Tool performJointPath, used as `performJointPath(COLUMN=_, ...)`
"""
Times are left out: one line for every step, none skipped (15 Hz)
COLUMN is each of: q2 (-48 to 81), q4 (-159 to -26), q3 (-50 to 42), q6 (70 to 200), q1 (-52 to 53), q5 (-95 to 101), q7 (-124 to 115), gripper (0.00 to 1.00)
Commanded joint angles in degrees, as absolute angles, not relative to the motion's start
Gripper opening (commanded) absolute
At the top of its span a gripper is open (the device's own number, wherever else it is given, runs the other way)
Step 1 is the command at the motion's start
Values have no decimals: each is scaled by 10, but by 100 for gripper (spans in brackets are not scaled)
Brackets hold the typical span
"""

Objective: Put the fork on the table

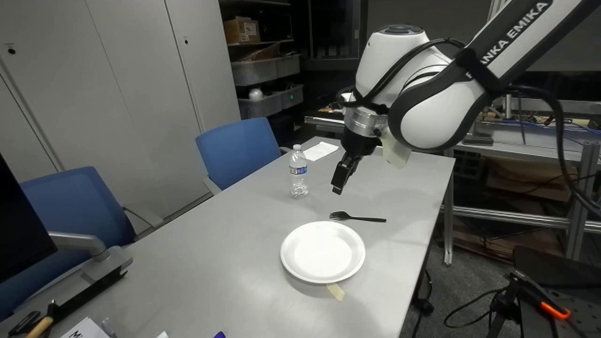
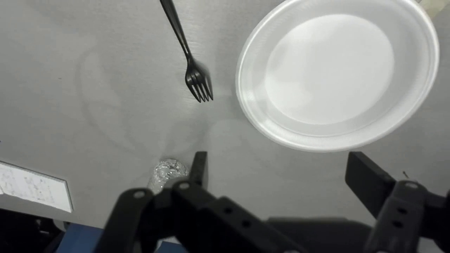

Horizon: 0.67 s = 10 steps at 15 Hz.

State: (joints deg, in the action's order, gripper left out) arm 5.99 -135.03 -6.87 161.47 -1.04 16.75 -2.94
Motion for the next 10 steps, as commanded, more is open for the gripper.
performJointPath(q2=-25, q4=-1418, q3=-50, q6=1609, q1=-13, q5=145, q7=-13, gripper=100)
performJointPath(q2=-40, q4=-1432, q3=-42, q6=1612, q1=-12, q5=118, q7=1, gripper=100)
performJointPath(q2=-53, q4=-1441, q3=-37, q6=1612, q1=-10, q5=107, q7=1, gripper=100)
performJointPath(q2=-66, q4=-1450, q3=-31, q6=1611, q1=-7, q5=82, q7=10, gripper=100)
performJointPath(q2=-77, q4=-1456, q3=-27, q6=1610, q1=-3, q5=64, q7=14, gripper=100)
performJointPath(q2=-87, q4=-1461, q3=-23, q6=1608, q1=1, q5=41, q7=23, gripper=100)
performJointPath(q2=-96, q4=-1466, q3=-21, q6=1607, q1=5, q5=26, q7=28, gripper=100)
performJointPath(q2=-105, q4=-1470, q3=-20, q6=1604, q1=9, q5=11, q7=35, gripper=100)
performJointPath(q2=-113, q4=-1473, q3=-18, q6=1602, q1=12, q5=0, q7=39, gripper=100)
performJointPath(q2=-121, q4=-1476, q3=-18, q6=1598, q1=15, q5=-7, q7=42, gripper=100)
